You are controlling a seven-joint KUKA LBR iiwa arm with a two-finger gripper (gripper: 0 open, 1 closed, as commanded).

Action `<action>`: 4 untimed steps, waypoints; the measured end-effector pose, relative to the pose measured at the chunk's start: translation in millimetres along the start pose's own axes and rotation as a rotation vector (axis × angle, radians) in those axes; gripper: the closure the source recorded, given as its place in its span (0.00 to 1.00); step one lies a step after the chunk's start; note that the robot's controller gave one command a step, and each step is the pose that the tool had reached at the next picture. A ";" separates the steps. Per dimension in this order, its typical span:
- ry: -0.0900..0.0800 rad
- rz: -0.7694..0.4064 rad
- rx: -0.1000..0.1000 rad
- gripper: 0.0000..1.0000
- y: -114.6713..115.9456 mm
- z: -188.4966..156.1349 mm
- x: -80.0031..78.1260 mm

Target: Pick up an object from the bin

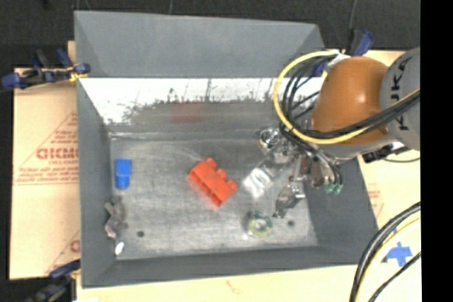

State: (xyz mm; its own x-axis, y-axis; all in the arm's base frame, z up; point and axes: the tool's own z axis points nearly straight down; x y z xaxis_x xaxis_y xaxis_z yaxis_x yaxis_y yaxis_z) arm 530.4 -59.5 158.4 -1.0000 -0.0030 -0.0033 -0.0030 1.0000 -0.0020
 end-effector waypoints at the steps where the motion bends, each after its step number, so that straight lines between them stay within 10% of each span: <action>1: -0.014 -0.373 0.000 0.00 24.0 80.9 49.4; 2: -0.015 -0.374 0.001 1.00 23.7 79.9 48.9; 3: -0.008 -0.422 0.001 1.00 10.3 -60.1 47.7; 4: 0.000 -0.422 -0.003 0.00 11.4 -55.8 49.2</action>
Offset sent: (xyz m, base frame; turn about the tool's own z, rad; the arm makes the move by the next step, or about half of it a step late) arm -0.0536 0.0239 -0.0833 -0.3741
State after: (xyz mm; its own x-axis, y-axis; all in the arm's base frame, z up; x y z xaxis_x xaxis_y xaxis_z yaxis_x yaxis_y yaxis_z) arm 481.0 -48.1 214.0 -0.9109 -0.4127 -0.0028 -0.4127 0.9109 -0.0006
